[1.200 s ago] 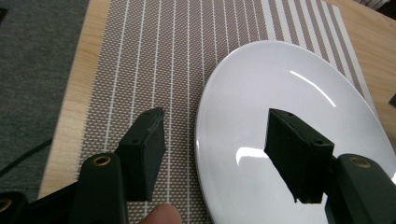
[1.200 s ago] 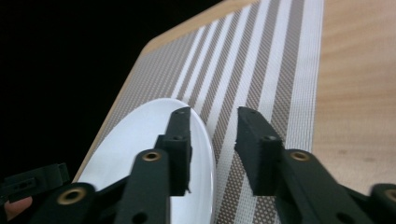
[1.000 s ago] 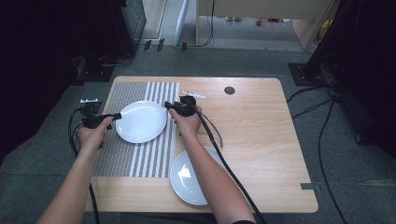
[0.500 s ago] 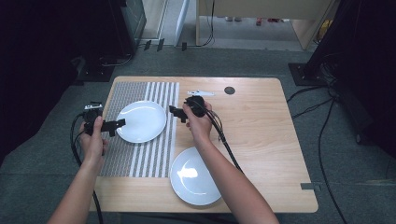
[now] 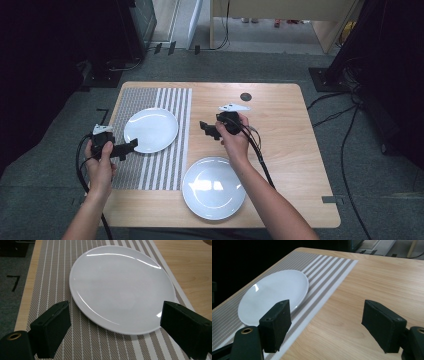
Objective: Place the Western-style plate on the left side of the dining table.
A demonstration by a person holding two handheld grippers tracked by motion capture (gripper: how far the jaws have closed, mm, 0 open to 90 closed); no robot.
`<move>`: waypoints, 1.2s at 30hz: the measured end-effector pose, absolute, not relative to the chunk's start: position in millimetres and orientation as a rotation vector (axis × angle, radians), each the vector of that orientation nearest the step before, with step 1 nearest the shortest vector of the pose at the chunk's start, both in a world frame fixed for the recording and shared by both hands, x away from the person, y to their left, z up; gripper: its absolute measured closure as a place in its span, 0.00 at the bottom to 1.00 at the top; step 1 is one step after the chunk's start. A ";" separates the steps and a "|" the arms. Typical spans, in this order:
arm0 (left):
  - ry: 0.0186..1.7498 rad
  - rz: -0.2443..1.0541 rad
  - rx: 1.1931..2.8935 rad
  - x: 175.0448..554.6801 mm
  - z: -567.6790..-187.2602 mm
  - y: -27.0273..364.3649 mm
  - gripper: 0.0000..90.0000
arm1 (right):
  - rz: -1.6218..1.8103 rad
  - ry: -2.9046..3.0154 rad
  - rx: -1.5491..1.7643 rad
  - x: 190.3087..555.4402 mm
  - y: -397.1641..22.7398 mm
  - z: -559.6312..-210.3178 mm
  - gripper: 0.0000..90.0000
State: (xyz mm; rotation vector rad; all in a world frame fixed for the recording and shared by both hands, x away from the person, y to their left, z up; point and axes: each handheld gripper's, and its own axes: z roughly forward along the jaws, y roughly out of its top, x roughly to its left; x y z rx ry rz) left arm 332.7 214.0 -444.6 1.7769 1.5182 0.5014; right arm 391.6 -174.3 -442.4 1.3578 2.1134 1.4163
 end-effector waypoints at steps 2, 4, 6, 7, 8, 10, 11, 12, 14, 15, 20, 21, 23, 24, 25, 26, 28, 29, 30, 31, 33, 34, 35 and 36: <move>1.506 0.505 1.772 325.1 -445.4 213.3 0.11 | 1.407 2.110 1.359 386.1 -184.2 -443.4 0.26; 1.503 0.511 1.766 318.6 -448.3 213.8 0.11 | 1.404 2.103 1.369 380.3 -195.1 -444.6 0.26; 1.506 0.530 1.773 312.6 -452.5 215.4 0.11 | 1.402 2.090 1.380 375.0 -206.9 -446.3 0.26; 1.512 0.524 1.764 309.8 -455.2 216.1 0.11 | 1.401 2.082 1.387 372.2 -212.7 -447.1 0.26; 1.515 0.520 1.766 306.9 -457.7 216.6 0.11 | 1.398 2.077 1.390 369.4 -218.6 -448.2 0.26; 1.513 0.520 1.779 300.7 -462.4 216.4 0.11 | 1.385 2.064 1.395 363.1 -229.4 -450.7 0.26; 1.509 0.518 1.782 297.3 -464.5 215.9 0.11 | 1.380 2.060 1.398 360.0 -234.6 -452.3 0.26; 1.499 0.514 1.786 293.8 -466.6 215.6 0.11 | 1.378 2.059 1.391 357.2 -239.9 -454.4 0.26; 1.497 0.517 1.786 287.1 -470.5 215.6 0.11 | 1.368 2.052 1.391 350.9 -249.3 -459.1 0.26; 1.496 0.518 1.781 283.4 -472.3 216.0 0.11 | 1.367 2.050 1.395 347.8 -253.8 -461.9 0.26; 1.493 0.525 1.766 265.1 -481.8 218.2 0.11 | 1.328 2.054 1.386 331.6 -273.8 -473.5 0.25; 1.495 0.524 1.769 261.7 -484.1 219.0 0.11 | 1.320 2.056 1.379 328.2 -277.8 -475.0 0.25; 1.489 0.526 1.774 255.4 -489.5 220.0 0.11 | 1.304 2.053 1.370 321.1 -285.7 -477.1 0.25; 1.487 0.534 1.775 251.4 -493.2 220.8 0.11 | 1.297 2.050 1.364 317.6 -289.7 -477.9 0.25; 1.486 0.534 1.772 249.0 -495.4 221.5 0.11 | 1.288 2.048 1.360 313.1 -294.3 -478.4 0.25; 1.484 0.540 1.773 246.1 -498.2 222.7 0.11 | 1.281 2.047 1.351 310.3 -296.9 -478.6 0.25; 1.487 0.548 1.773 243.6 -501.0 223.4 0.11 | 1.269 2.038 1.335 302.8 -303.1 -479.0 0.25; 1.492 0.570 1.789 239.6 -505.7 225.2 0.11 | 1.265 2.035 1.330 299.1 -306.0 -479.2 0.25; 1.492 0.570 1.789 239.6 -505.7 225.2 0.11 | 1.261 2.032 1.326 295.6 -308.8 -479.6 0.25; 1.508 0.587 1.809 236.1 -510.1 227.0 0.11 | 1.255 2.028 1.324 292.0 -311.7 -480.1 0.25; 1.519 0.578 1.808 232.7 -513.3 229.0 0.11 | 1.255 2.020 1.335 285.7 -318.1 -482.0 0.25; 1.518 0.589 1.814 231.1 -513.6 229.4 0.11 | 1.253 2.016 1.342 282.8 -321.8 -483.1 0.25; 1.514 0.611 1.822 229.6 -513.2 229.5 0.11 | 1.251 2.012 1.345 279.9 -325.8 -484.4 0.25; 1.511 0.633 1.828 228.5 -512.8 229.7 0.11 | 1.249 2.008 1.351 277.1 -329.8 -485.9 0.25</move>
